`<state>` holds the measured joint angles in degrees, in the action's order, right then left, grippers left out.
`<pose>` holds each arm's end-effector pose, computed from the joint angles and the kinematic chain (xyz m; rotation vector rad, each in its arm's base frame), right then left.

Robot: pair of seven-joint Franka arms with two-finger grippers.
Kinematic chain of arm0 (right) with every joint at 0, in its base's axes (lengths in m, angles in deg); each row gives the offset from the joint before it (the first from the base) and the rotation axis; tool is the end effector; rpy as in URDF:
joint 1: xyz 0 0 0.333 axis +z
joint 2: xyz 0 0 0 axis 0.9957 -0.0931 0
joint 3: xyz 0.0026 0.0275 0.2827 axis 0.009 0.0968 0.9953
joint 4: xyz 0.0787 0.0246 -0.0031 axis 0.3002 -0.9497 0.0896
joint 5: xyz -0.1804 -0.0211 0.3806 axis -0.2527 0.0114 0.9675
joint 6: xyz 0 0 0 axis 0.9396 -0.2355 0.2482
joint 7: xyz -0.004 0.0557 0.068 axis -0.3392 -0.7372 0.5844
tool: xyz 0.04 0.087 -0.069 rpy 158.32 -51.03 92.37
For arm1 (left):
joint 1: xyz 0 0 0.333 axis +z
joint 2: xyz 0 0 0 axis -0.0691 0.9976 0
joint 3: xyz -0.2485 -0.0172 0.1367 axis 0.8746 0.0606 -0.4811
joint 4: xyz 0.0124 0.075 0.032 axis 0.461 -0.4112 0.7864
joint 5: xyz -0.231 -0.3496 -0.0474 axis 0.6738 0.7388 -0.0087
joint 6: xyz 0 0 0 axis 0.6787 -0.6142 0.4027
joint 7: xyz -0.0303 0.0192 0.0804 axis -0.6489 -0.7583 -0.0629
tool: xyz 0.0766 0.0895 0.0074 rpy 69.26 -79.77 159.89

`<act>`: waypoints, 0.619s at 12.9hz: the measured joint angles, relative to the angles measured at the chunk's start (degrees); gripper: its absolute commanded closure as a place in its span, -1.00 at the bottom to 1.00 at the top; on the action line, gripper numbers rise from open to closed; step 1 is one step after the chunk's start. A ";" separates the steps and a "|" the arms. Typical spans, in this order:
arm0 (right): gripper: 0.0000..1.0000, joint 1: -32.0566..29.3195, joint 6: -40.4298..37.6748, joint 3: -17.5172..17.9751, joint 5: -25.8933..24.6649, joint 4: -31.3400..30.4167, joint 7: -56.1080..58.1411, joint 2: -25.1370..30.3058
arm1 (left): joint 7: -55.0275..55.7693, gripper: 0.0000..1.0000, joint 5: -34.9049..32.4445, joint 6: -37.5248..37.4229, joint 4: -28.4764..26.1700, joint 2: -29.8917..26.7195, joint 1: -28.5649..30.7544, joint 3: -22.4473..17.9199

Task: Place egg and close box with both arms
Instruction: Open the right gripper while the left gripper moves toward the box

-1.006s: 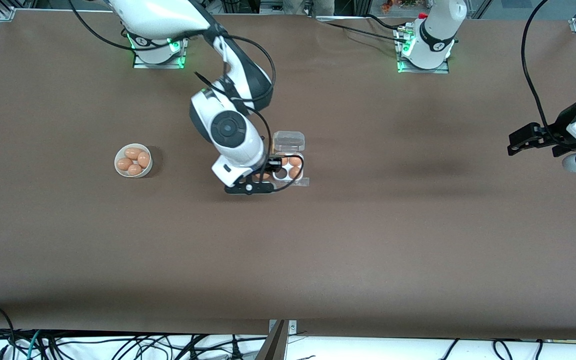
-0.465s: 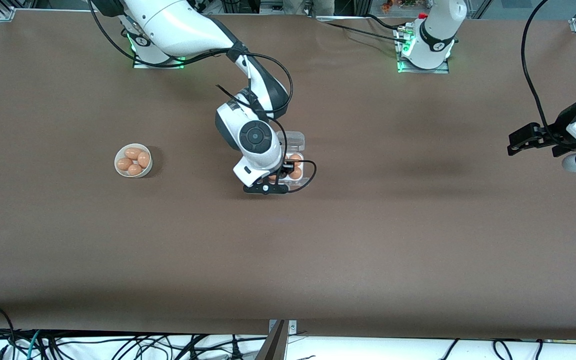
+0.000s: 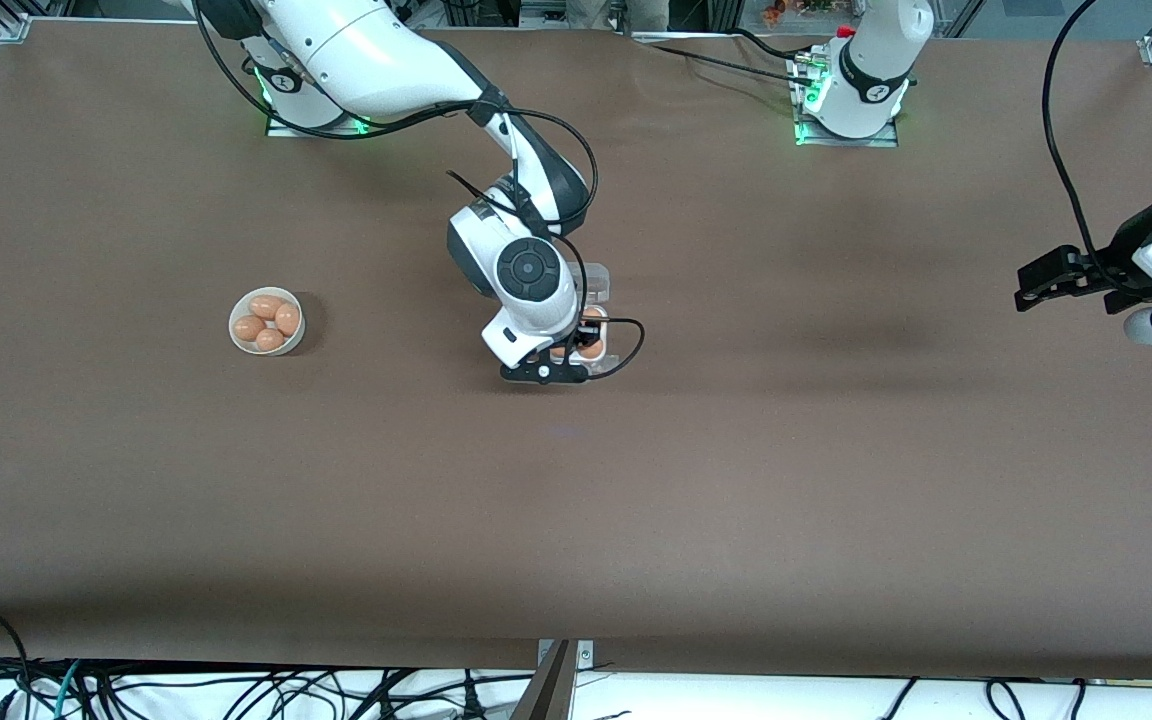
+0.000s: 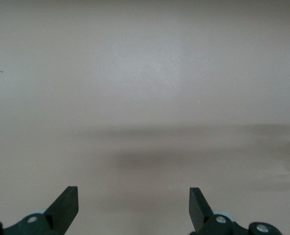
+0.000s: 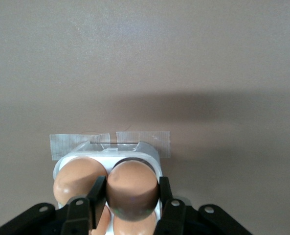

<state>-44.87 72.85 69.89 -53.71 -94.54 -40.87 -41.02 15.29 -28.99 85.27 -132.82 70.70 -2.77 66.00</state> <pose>0.5407 0.4930 0.1762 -3.0920 0.0771 0.1492 0.6275 -0.0079 0.5470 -3.1312 -0.0010 0.0592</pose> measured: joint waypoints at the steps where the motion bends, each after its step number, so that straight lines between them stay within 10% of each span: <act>1: -1.00 0.00 0.14 -0.05 0.00 0.13 -0.03 -0.10 | 0.00 -1.00 0.00 0.00 0.00 0.00 0.00 0.00; 8: -1.00 0.04 -1.18 -0.38 -0.45 1.78 -1.00 -0.14 | 1.24 -1.00 7.82 -1.58 -0.14 0.28 -2.46 0.59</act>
<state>-44.83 71.67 69.51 -54.17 -92.76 -41.87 -41.15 16.54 -21.17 83.69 -132.96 70.99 -5.24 66.59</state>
